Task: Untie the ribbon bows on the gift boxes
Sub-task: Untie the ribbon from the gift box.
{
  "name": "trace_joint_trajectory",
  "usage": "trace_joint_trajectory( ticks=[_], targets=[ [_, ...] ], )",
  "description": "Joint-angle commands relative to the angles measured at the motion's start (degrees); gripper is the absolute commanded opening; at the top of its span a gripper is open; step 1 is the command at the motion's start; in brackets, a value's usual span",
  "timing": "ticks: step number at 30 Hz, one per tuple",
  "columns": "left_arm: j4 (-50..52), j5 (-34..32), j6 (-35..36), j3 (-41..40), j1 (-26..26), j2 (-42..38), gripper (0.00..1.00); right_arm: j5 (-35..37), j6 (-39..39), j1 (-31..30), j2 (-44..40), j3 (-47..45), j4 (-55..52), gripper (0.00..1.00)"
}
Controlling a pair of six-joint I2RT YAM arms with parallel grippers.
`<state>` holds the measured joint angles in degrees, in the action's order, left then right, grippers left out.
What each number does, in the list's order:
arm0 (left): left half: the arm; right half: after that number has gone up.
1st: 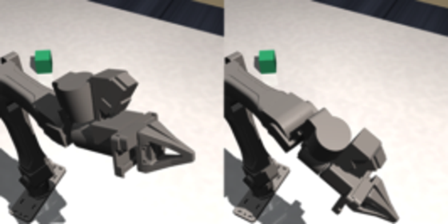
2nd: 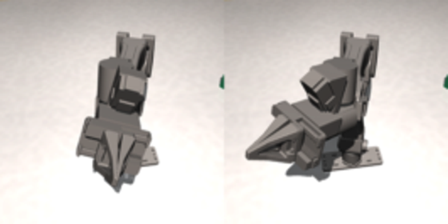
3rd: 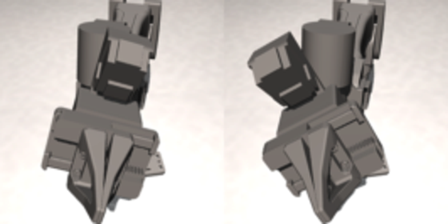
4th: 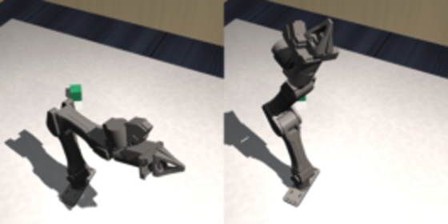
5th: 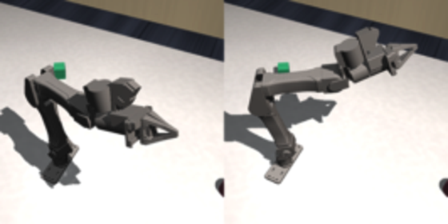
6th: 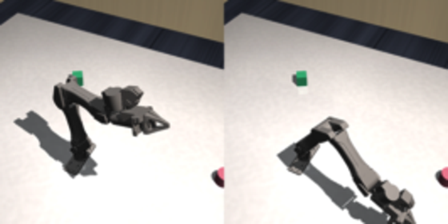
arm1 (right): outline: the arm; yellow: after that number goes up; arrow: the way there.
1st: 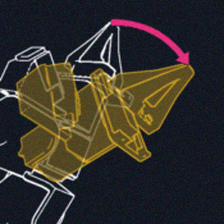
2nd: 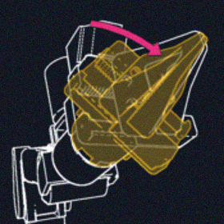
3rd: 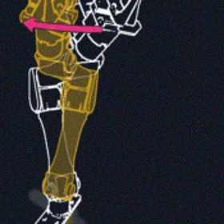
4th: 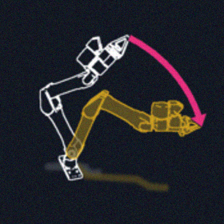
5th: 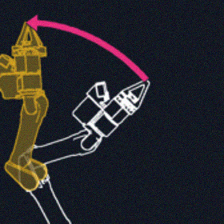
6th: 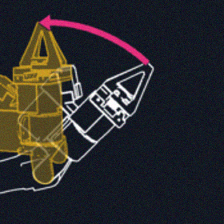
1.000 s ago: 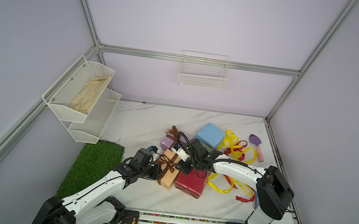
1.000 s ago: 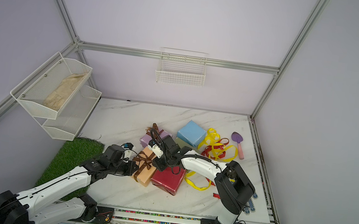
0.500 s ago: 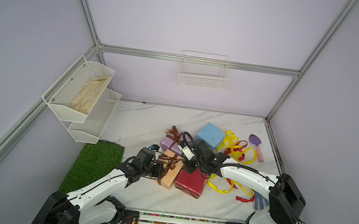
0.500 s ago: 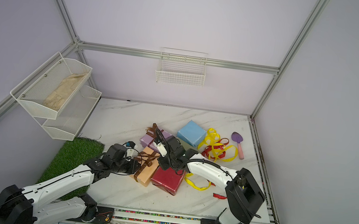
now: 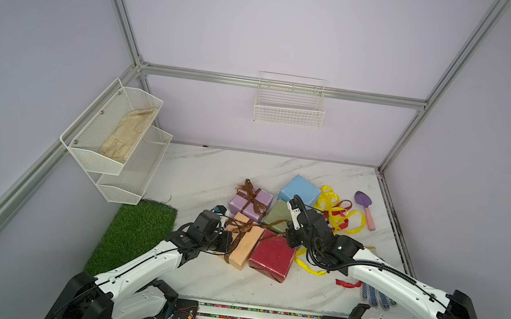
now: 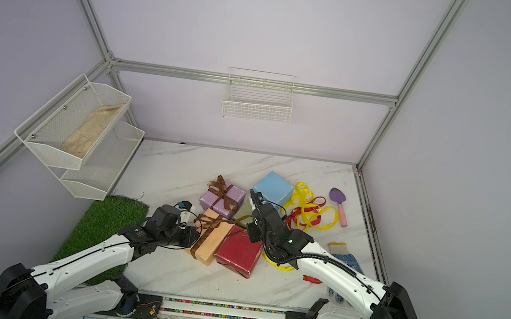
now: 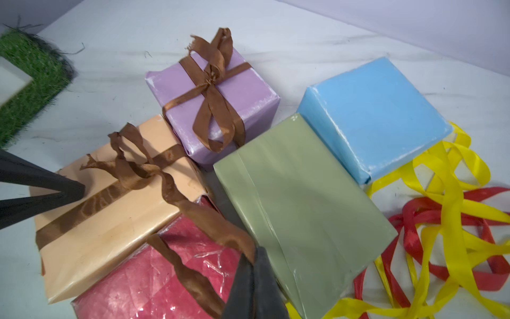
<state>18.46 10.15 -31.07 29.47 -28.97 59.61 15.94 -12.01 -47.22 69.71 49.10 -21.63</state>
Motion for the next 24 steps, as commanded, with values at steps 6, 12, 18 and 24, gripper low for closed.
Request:
trace_joint_trajectory(
  ticks=[6, 12, 18, 24],
  targets=[
    [2.24, -2.32, -0.22, 1.04, -0.03, -0.82, 0.00, -5.97, 3.92, 0.21, 1.10, 4.95, -9.19, 0.42],
    [2.85, -2.19, 0.21, 1.66, -0.03, -0.55, 0.00, -8.63, 10.28, 0.20, 4.05, 12.18, -9.33, 0.53],
    [3.77, -2.44, 0.92, 2.03, -0.03, -0.90, 0.00, -20.23, 14.40, 0.21, 11.91, 14.76, -3.42, 0.45],
    [3.80, -1.92, 1.10, 2.10, -0.03, -1.54, 0.00, -26.91, 18.96, 0.29, 20.11, 18.28, -0.26, 0.34]
  ],
)
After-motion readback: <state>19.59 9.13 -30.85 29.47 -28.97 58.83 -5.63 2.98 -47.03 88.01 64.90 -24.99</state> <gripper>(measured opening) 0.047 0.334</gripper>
